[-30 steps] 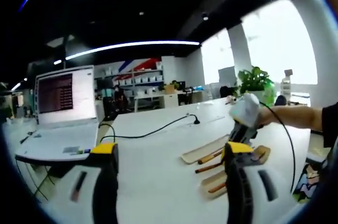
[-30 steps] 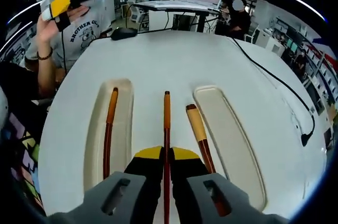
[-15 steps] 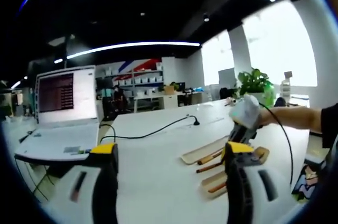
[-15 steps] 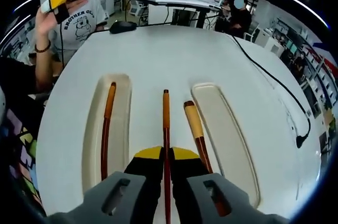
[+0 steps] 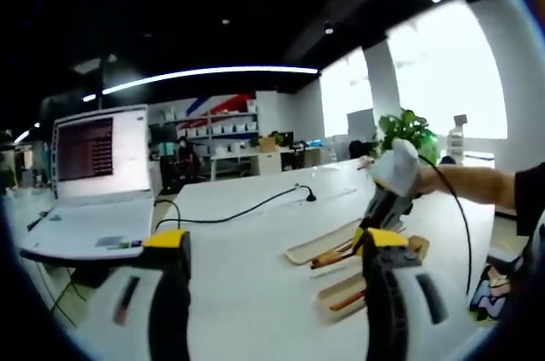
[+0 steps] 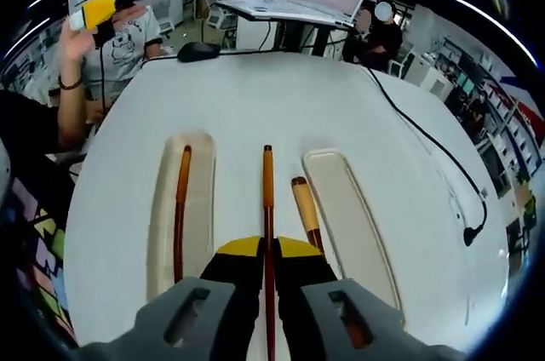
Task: Arrange the utensils inside the cutlery case until each visible utensil rests in its matching compartment.
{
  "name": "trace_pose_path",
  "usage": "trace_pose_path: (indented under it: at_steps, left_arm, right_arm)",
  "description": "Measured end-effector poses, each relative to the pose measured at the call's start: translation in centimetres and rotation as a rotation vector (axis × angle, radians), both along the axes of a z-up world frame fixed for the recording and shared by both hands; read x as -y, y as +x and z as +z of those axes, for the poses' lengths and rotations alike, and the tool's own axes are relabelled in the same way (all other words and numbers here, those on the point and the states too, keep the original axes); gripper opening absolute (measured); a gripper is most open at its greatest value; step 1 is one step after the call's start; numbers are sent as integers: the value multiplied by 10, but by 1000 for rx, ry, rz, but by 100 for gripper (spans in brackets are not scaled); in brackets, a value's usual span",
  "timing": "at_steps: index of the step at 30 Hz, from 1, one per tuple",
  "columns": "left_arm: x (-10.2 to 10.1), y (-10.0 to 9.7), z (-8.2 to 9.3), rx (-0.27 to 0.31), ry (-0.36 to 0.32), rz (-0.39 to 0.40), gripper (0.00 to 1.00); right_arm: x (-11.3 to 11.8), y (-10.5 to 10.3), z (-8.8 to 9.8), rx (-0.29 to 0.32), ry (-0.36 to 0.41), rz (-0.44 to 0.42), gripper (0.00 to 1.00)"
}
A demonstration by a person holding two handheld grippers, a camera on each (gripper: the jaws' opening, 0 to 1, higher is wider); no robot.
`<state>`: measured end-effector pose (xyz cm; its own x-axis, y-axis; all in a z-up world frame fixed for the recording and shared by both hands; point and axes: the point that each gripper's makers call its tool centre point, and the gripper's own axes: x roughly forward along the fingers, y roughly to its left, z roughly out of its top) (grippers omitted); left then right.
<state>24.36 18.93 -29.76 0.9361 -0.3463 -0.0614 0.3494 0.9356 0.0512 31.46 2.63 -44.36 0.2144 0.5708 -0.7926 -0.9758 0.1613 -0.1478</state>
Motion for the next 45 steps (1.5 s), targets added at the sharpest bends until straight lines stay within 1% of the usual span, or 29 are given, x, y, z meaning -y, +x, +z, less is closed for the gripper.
trace_pose_path:
  at_steps: [1,4,7,12,13,16,18,20,23,25,27,28,32,35,43,45]
  left_arm:
    - [1,0,1,6,-9,-8,87]
    - [2,-1,2,8,-8,-16,87]
    - [-1,-2,1,5,-12,-6,87]
    - [-6,-2,0,-1,-15,-4,87]
    - [-6,-3,0,-4,-16,-10,87]
    - [-6,-4,3,2,-51,-33,88]
    - [-6,-5,6,20,-59,-34,89]
    - [-5,-6,9,29,-61,-35,90]
    - [-2,-8,14,45,-81,-51,95]
    - [0,-9,16,52,-95,-63,97]
    - [4,-9,15,43,-93,-77,100]
    - [6,-10,14,38,-88,-88,100]
    - [15,-13,22,70,-120,-136,100]
    - [19,-15,26,81,-122,-158,100]
    - [19,-14,27,85,-124,-175,100]
    - [20,-15,27,85,-127,-179,100]
  right_arm:
    - [0,-1,2,3,-2,3,3]
    - [-2,-8,7,4,9,11,3]
    - [-6,-16,11,3,12,16,3]
    - [-14,-35,18,-12,8,54,3]
    - [-15,-39,19,-13,10,61,3]
    - [-16,-50,18,-22,4,77,3]
    - [-14,-56,14,-35,-28,93,3]
    - [-15,-55,13,-37,-25,80,3]
    - [-17,-59,8,-77,-14,74,3]
    - [-18,-60,4,-75,-20,78,3]
    - [-17,-60,1,-78,-30,85,3]
    - [-17,-60,1,-81,-30,87,3]
    - [-17,-61,-2,-97,-32,89,3]
    - [-18,-61,-5,-109,-34,88,3]
    - [-18,-64,-14,-132,-45,94,3]
    - [-17,-65,-17,-154,-40,77,3]
